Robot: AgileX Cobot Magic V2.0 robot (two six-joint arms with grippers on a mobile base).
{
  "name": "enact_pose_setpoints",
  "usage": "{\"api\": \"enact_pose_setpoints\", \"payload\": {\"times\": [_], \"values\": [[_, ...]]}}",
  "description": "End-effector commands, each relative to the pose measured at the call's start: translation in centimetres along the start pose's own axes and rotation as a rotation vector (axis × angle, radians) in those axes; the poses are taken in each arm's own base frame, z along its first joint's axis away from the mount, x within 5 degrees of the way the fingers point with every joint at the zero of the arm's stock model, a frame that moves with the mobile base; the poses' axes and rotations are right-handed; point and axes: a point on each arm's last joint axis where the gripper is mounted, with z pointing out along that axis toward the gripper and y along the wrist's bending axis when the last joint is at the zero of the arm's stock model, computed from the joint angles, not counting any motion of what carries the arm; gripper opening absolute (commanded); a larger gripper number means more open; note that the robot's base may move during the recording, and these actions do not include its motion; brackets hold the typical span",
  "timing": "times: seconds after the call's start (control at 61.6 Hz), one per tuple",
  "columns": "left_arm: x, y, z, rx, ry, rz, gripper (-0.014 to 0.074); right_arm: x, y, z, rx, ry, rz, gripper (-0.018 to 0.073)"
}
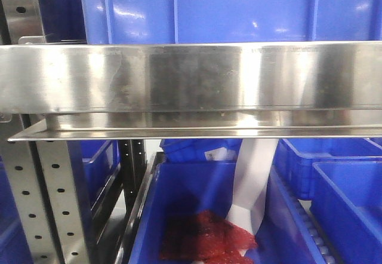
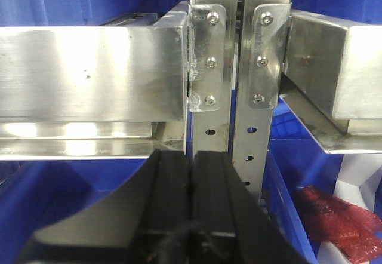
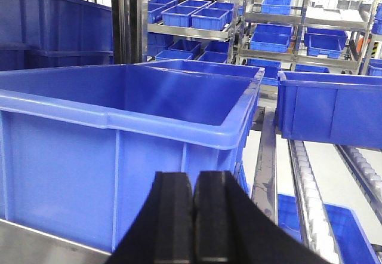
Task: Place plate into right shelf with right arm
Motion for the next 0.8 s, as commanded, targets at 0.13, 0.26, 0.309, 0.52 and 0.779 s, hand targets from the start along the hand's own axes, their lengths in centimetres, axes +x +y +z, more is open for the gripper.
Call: {"api": "enact_pose_setpoints", "payload": {"times": [0.13, 0.26, 0.309, 0.52, 0.779], "values": [[-0.5, 0.2, 0.0, -0.018, -0.082, -0.010, -0.0047, -1.5, 0.1, -0.1, -0.016, -0.096, -0.017, 0.0030], [-0.5, 0.2, 0.0, -0.018, -0.082, -0.010, -0.0047, -1.4, 0.1, 0.0, -0.016, -0.089, -0.017, 0.0030], [-0.5, 0.2, 0.0, -0.018, -0.082, -0.010, -0.0047, -1.3, 0.1, 0.0, -0.014, -0.086, -0.018, 0.0030], [-0.5, 0.2, 0.0, -0.018, -0.082, -0.010, -0.0047, 0.6, -0.3, -0.7, 0.066, -0.051, -0.025, 0.0030], [-0.5, 0.2, 0.0, -0.018, -0.082, -0.010, -0.0047, 6.8, -0.8, -2.3, 0.218, -0.037, -0.031, 0.0030]]}}
